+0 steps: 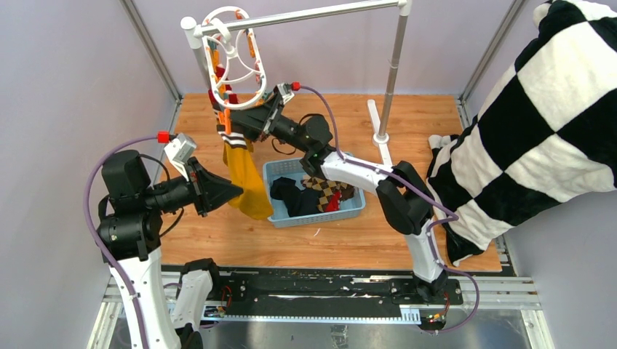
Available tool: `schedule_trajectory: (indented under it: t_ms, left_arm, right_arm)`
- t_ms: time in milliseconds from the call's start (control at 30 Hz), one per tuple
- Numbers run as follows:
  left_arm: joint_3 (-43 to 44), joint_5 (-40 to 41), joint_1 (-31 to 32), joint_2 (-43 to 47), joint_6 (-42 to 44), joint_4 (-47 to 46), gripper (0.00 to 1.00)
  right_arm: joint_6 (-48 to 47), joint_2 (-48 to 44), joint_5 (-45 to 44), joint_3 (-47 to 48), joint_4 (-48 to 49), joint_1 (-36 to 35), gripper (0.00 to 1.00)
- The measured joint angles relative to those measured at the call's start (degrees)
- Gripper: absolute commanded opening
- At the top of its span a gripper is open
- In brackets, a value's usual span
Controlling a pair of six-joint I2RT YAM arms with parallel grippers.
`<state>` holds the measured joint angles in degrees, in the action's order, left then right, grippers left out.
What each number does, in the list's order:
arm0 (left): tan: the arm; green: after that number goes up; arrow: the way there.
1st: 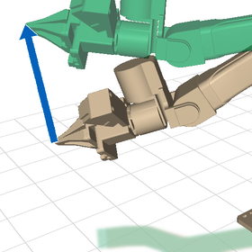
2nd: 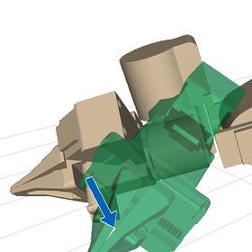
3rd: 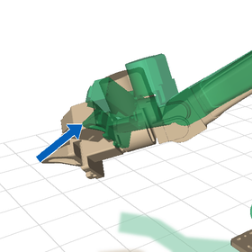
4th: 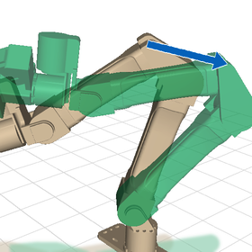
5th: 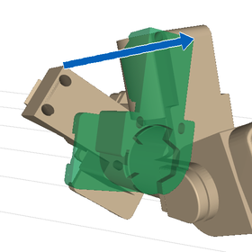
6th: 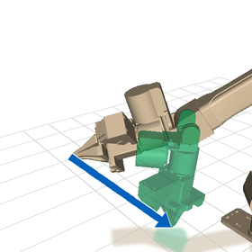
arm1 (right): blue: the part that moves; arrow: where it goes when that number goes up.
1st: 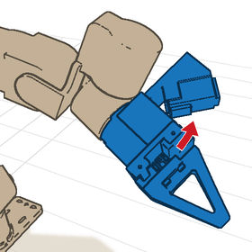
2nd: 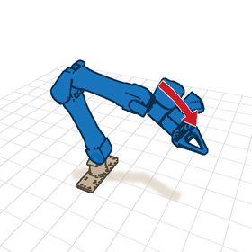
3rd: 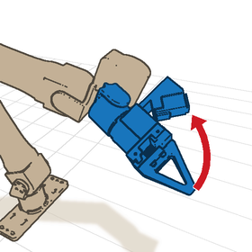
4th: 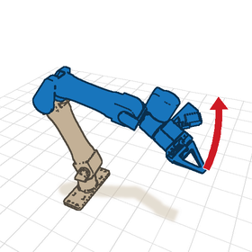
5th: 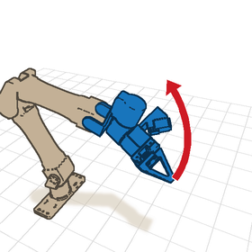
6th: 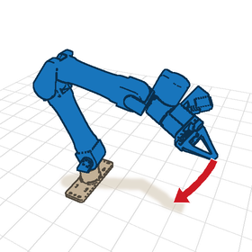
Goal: Remove the socks clipped to the hanger
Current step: Remove the sock from the hanger.
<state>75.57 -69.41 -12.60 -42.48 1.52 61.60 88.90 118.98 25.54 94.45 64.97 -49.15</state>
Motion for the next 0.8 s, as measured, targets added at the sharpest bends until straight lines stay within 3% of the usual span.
schedule_trajectory:
  t_ms: [300,800]
  left_arm:
    - [3.0,-2.4,0.0,0.4,-1.2,0.0,0.00]
    - [1.7,-2.4,0.0,0.5,-1.2,0.0,0.00]
  right_arm:
    - [-1.3,-5.2,-0.1,-13.4,-0.8,0.6,0.91]
    - [4.8,-5.0,0.0,-10.5,10.4,-0.8,0.97]
